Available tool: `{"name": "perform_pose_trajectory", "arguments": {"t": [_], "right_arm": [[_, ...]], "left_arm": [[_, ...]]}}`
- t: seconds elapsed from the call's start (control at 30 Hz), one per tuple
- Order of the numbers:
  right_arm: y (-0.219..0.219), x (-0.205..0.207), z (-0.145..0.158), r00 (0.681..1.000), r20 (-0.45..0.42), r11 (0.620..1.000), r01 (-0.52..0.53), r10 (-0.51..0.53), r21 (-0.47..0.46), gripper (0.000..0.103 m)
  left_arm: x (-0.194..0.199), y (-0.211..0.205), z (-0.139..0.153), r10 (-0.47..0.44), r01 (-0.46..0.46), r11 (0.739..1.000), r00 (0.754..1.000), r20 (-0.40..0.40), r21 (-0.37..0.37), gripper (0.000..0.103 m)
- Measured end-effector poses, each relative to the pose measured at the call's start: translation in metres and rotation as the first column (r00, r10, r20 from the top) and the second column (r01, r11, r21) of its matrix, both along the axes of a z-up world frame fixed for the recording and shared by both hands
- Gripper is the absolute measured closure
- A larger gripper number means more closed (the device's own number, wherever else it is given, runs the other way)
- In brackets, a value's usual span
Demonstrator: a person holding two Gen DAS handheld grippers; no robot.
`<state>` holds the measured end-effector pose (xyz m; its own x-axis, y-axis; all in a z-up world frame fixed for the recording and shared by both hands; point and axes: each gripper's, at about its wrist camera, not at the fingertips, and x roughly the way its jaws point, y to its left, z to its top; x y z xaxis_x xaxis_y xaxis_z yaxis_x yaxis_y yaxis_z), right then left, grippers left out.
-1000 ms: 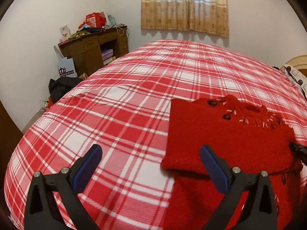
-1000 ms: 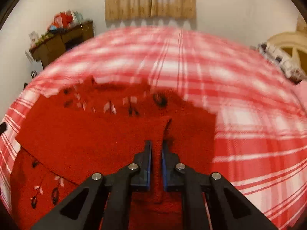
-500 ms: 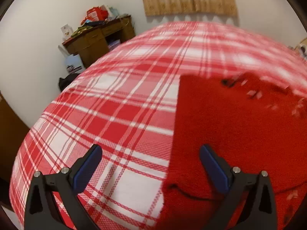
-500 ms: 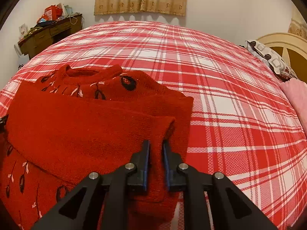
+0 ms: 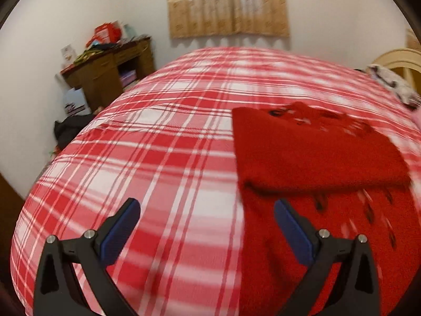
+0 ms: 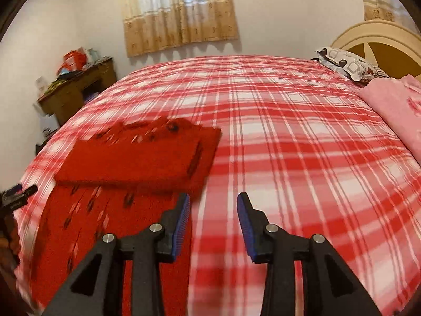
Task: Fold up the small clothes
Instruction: 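Grasp the sweater hem with the left tool while the right tool grasps the hem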
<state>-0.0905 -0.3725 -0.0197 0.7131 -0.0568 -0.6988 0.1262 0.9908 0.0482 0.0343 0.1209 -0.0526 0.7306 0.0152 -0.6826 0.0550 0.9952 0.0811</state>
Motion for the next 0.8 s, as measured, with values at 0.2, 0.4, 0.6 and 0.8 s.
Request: {"name": "perform_pose_trajectory", "arguments": {"t": [0.2, 0.4, 0.6, 0.8], "right_arm": [[0.021, -0.071, -0.015, 0.990, -0.087, 0.994, -0.106, 0.108, 0.020, 0.057], [0.035, -0.111, -0.047, 0.979, -0.150, 0.985, -0.116, 0.135, 0.129, 0.057], [0.031, -0.138, -0.062, 0.984, -0.149, 0.975, -0.060, 0.094, 0.216, 0.057], [0.049, -0.143, -0.081, 0.976, -0.182, 0.963, -0.071, 0.122, 0.260, 0.057]], "left_arm": [[-0.078, 0.004, 0.001, -0.104, 0.104, 0.995, 0.994, -0.018, 0.011, 0.000], [-0.122, 0.004, -0.016, -0.144, 0.142, 0.990, 0.983, -0.112, -0.022, 0.000], [-0.157, 0.008, -0.039, -0.173, 0.160, 0.984, 0.963, -0.209, -0.075, 0.001], [-0.170, 0.002, -0.059, -0.152, 0.135, 0.987, 0.956, -0.252, -0.082, 0.007]]}}
